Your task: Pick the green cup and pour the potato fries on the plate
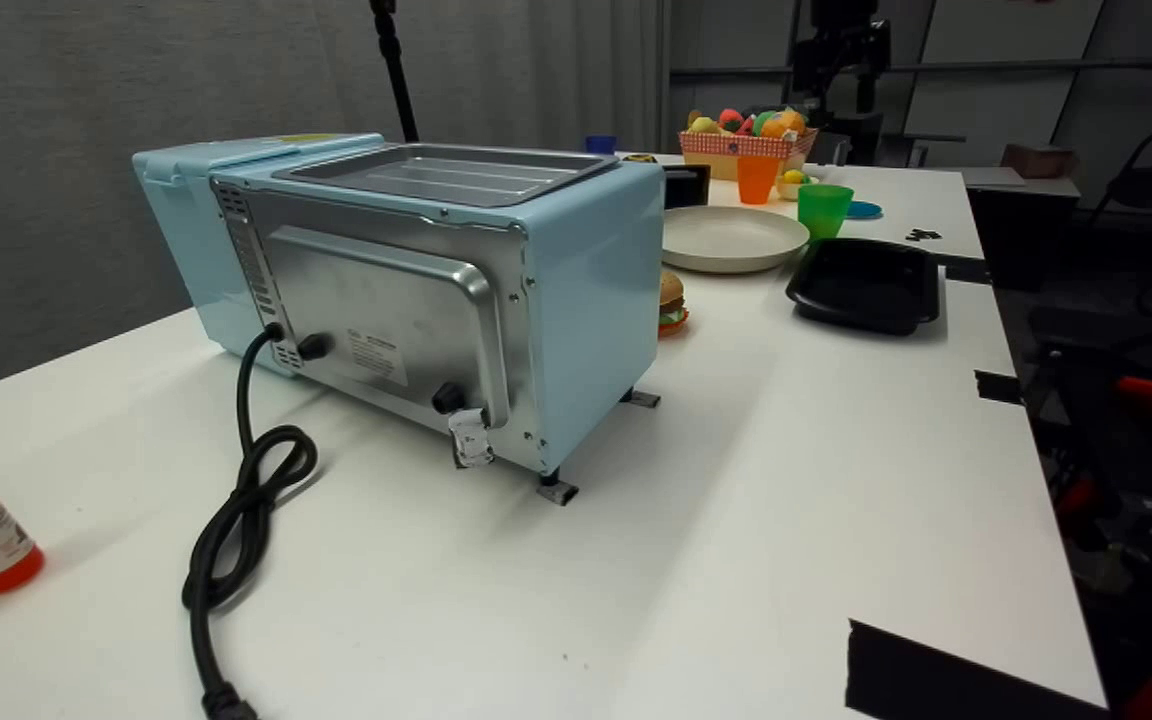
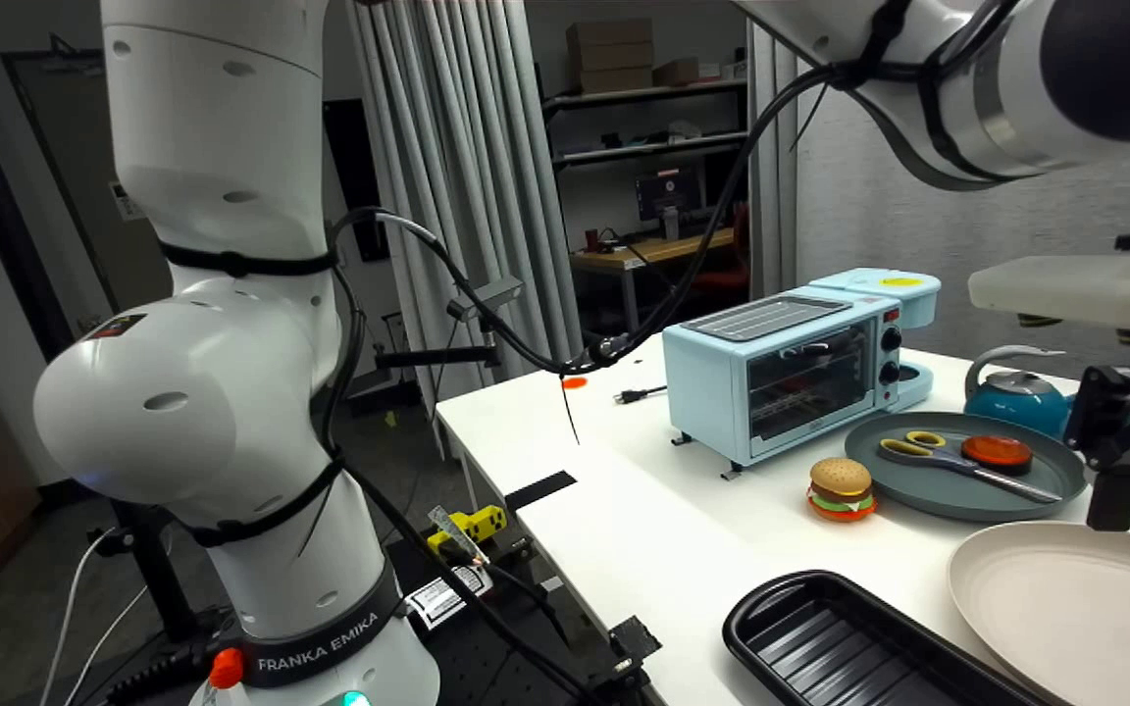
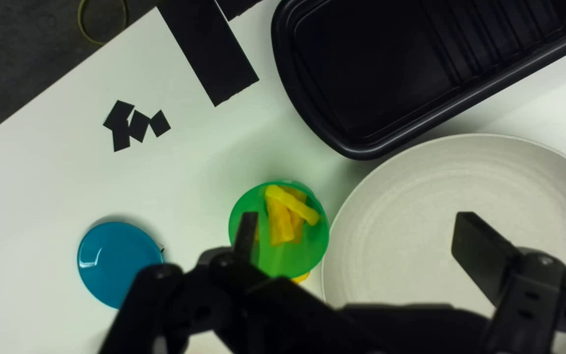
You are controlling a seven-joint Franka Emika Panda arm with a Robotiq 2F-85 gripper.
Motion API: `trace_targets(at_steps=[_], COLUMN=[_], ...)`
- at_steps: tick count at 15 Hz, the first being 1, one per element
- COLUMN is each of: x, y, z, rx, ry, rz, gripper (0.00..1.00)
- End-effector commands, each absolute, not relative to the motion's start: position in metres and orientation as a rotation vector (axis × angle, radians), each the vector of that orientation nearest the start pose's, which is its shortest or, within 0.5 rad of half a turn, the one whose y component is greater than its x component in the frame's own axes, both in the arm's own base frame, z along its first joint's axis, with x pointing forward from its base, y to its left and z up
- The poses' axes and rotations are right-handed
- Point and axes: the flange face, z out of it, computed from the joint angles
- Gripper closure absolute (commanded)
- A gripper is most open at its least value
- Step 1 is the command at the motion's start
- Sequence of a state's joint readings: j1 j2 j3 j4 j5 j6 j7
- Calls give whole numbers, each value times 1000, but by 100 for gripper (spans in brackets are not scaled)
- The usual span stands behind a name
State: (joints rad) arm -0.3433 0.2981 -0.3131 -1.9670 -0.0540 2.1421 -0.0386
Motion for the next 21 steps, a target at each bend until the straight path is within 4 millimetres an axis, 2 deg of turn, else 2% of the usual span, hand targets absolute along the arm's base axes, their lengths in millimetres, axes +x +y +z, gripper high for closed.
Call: trace_targets(at_steps=[1, 7, 13, 21], x=[491, 499, 508, 533], y=[-372, -394, -415, -404], z=[305, 277, 258, 225], rx=[-3065, -3062, -3062, -3087], ry=[975, 1046, 1100, 1046], rz=[237, 292, 324, 363], gripper=[0, 0, 0, 0])
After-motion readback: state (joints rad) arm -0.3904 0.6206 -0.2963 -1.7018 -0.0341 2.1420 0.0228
